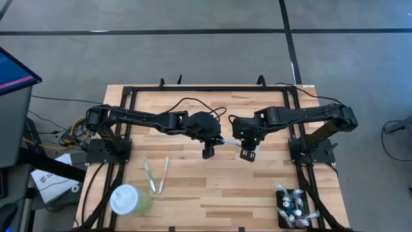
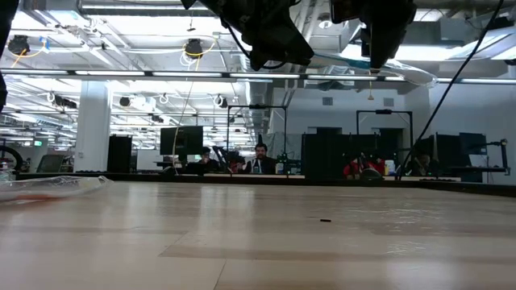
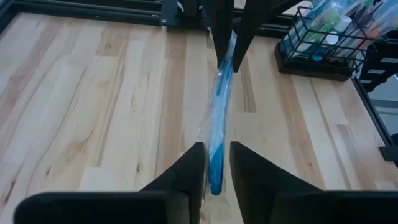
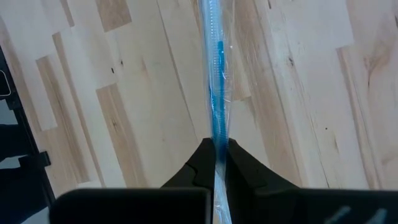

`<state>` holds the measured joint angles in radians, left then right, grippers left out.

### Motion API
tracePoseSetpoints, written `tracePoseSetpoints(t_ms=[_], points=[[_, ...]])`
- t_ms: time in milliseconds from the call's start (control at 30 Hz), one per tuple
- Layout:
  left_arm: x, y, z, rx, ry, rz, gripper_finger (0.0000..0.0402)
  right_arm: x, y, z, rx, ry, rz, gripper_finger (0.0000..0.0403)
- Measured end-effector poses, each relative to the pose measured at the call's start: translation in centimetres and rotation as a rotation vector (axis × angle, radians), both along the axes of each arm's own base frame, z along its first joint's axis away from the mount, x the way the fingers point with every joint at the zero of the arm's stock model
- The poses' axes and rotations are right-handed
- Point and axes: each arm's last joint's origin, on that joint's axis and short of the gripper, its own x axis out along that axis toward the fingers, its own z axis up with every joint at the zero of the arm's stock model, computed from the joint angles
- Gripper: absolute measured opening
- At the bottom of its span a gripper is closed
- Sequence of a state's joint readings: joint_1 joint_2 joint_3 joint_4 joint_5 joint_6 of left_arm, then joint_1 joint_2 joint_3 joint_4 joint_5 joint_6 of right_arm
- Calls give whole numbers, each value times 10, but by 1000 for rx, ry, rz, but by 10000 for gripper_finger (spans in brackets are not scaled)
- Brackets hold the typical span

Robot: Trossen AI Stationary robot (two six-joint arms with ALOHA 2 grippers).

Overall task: Pick & Place toothbrushing station
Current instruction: Put the blue toothbrush into the black organizer

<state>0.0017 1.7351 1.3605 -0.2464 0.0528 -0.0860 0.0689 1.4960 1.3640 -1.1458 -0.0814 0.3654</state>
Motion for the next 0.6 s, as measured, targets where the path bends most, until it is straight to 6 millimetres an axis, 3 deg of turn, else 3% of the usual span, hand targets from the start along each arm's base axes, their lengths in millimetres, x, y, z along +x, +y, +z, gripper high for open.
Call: tracePoseSetpoints(t_ms=[167, 433, 600], points=[[0, 0, 0, 0, -1, 0, 65, 0, 0, 0, 0, 0, -1, 8], [0, 0, 0, -6, 1, -7, 14, 0, -4, 0, 0, 2, -3, 8], [0, 0, 0, -13, 2, -9, 22, 0, -3, 0, -6, -3, 21, 11]])
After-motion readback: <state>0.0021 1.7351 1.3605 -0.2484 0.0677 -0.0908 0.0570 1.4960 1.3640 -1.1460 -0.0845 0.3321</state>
